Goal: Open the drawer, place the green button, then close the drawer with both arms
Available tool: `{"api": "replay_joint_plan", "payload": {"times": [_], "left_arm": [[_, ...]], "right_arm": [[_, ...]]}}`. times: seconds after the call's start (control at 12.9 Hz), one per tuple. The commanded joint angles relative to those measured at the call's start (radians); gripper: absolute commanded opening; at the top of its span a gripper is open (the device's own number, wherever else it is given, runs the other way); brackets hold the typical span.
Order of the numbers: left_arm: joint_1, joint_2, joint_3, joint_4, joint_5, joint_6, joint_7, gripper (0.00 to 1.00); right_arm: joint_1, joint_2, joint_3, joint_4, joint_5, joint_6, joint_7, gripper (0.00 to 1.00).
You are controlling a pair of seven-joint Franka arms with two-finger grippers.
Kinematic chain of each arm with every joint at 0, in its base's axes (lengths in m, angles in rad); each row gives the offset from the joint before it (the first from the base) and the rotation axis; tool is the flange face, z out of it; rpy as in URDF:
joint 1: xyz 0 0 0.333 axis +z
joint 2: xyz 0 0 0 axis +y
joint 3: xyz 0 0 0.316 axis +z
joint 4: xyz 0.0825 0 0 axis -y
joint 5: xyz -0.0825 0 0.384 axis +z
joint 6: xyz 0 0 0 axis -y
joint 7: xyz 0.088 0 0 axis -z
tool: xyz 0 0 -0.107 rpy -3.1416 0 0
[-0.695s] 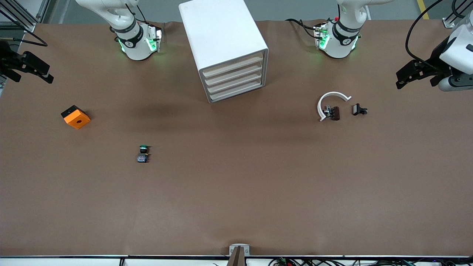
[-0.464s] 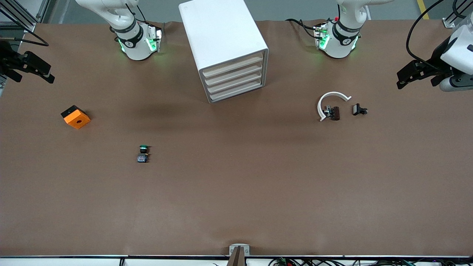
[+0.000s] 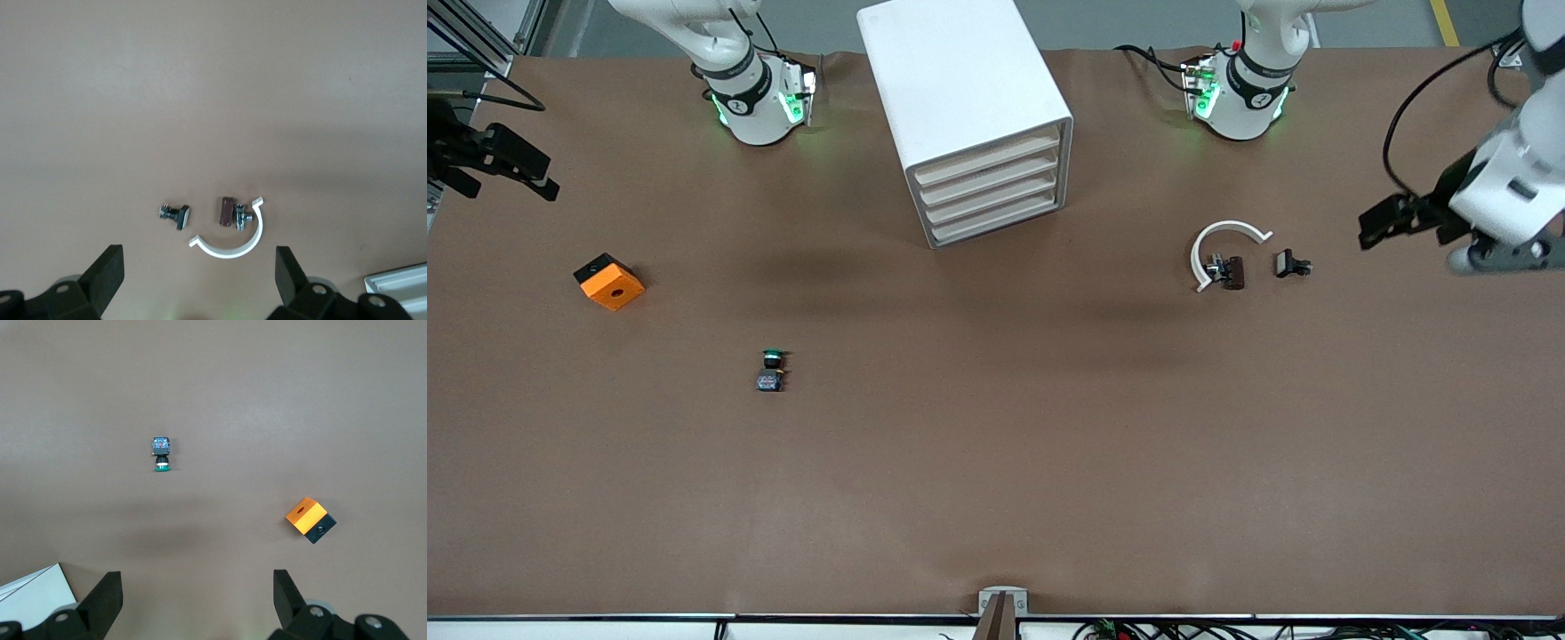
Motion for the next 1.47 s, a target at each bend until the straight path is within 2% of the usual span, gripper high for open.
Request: {"api": "replay_joint_plan", "payload": {"times": [0.0,0.15,0.39,0.62,0.77,0.93,1.0,1.16,1.39], "left_arm": [[-0.017,0.116,-0.013,0.056,0.006,0.039,-0.005,1.00],[-0.060,0.173,-0.023,0.037,0.005,0.062,-0.108,1.00],[-0.168,0.260,-0.021,0.030,0.017,0.095,-0.397,1.00],[-0.242,0.353,-0.024,0.013,0.015,0.155,-0.610,1.00],[-0.317,0.438,-0.024,0.025,0.015,0.155,-0.878,1.00],[-0.345,0.502,-0.027,0.033,-0.003,0.155,-1.030,1.00],[-0.345,0.525,-0.029,0.031,-0.045,0.149,-1.084,1.00],[-0.345,0.562,-0.027,0.030,-0.209,0.143,-1.187,1.00],[-0.360,0.607,-0.026,0.031,-0.410,0.146,-1.310,1.00]], "right_arm": [[0.007,-0.015,-0.002,0.009,0.005,-0.028,0.018,1.00],[0.004,0.017,-0.009,0.013,0.020,-0.047,0.018,1.00],[0.016,0.078,-0.004,0.020,0.011,-0.056,0.004,1.00],[0.050,0.170,-0.004,0.032,0.002,0.033,-0.003,1.00],[0.053,0.247,-0.004,0.072,0.004,0.042,-0.002,1.00],[0.055,0.293,-0.004,0.103,0.005,0.045,-0.002,1.00],[0.055,0.308,-0.004,0.103,0.010,0.051,0.004,1.00],[0.074,0.336,-0.004,0.094,0.020,0.065,0.023,1.00],[0.130,0.370,-0.002,0.037,0.024,0.160,0.202,1.00]]}}
